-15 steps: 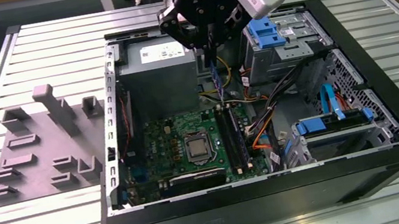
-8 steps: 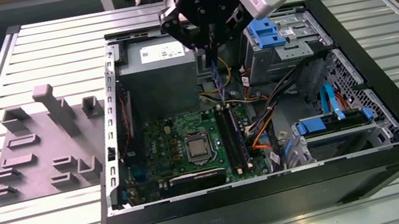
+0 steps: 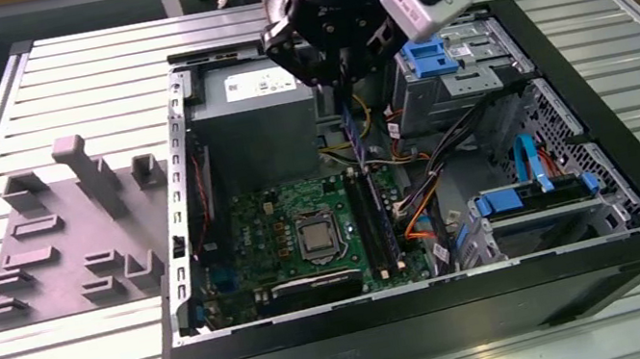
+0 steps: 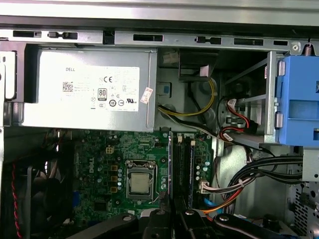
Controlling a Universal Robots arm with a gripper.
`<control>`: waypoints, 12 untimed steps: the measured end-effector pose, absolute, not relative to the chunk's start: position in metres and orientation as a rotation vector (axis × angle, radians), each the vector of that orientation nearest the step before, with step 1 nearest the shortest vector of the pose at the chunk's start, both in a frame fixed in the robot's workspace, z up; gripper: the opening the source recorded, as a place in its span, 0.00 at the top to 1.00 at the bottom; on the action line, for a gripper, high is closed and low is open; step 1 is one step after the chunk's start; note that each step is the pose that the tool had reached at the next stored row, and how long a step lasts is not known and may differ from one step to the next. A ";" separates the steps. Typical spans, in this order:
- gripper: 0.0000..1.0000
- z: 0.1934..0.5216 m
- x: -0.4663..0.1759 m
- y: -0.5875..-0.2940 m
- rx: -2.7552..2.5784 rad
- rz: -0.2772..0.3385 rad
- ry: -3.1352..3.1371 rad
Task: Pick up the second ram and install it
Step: 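Insert the second ram into the second slot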
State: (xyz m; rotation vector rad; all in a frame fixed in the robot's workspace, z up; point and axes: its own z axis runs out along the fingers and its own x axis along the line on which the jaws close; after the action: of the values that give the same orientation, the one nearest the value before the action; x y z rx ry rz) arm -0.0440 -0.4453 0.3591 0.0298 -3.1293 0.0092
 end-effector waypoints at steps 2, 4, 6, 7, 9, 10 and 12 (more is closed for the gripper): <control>0.86 0.356 -0.043 -0.445 0.030 0.009 -3.129; 0.86 0.352 -0.042 -0.446 0.030 0.009 -3.129; 0.86 0.350 -0.042 -0.446 0.030 0.009 -3.130; 0.86 0.348 -0.041 -0.446 0.030 0.009 -3.130; 0.86 0.346 -0.040 -0.446 0.030 0.009 -3.131; 0.86 0.345 -0.040 -0.446 0.030 0.009 -3.131; 0.86 0.342 -0.039 -0.446 0.030 0.009 -3.131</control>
State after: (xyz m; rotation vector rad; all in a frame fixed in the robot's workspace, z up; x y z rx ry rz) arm -0.0391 -0.4456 0.3420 0.0296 -3.1311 0.0093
